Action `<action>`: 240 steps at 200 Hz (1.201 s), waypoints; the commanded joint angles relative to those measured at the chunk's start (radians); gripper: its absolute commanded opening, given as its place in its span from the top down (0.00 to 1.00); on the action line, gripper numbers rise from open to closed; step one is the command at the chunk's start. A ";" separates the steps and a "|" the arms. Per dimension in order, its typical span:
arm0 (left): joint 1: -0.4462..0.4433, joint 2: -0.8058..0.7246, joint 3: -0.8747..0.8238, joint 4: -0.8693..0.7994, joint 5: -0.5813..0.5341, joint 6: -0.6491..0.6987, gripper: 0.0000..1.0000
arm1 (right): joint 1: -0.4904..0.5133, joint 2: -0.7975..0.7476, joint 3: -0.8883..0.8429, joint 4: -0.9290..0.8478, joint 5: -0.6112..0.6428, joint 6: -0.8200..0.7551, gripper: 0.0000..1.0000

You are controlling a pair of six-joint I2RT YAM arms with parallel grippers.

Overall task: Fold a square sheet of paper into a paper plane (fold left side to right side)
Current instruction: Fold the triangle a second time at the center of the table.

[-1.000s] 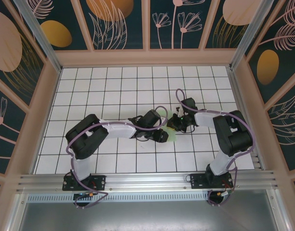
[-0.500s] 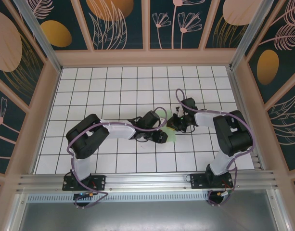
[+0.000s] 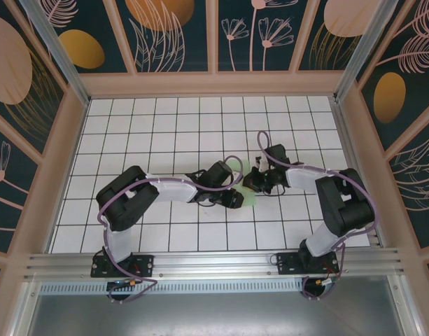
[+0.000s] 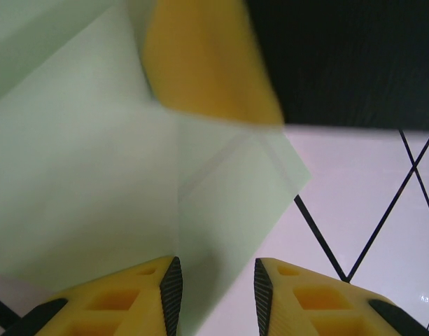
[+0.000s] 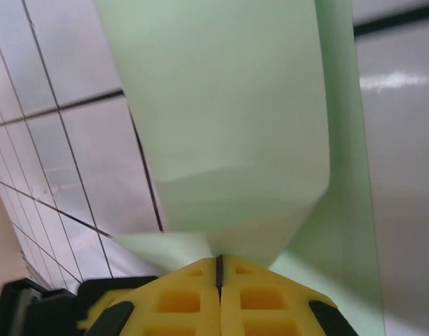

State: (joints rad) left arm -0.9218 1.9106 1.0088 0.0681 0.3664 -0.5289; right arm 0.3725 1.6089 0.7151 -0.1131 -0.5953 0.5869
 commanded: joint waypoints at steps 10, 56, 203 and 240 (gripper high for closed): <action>-0.014 0.048 -0.012 -0.070 -0.003 -0.005 0.63 | 0.032 0.020 -0.024 0.040 -0.041 0.031 0.93; -0.014 0.050 -0.006 -0.072 -0.006 -0.003 0.63 | 0.055 0.018 -0.028 0.046 -0.030 0.038 0.93; -0.015 0.054 -0.027 -0.076 -0.016 0.000 0.64 | 0.078 0.067 0.031 -0.016 0.223 -0.017 0.89; -0.014 0.054 -0.030 -0.070 -0.017 -0.002 0.64 | 0.059 0.061 0.056 -0.027 0.235 -0.032 0.89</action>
State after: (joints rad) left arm -0.9237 1.9163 1.0107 0.0826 0.3588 -0.5289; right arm 0.4587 1.6524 0.7387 -0.1211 -0.4782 0.5827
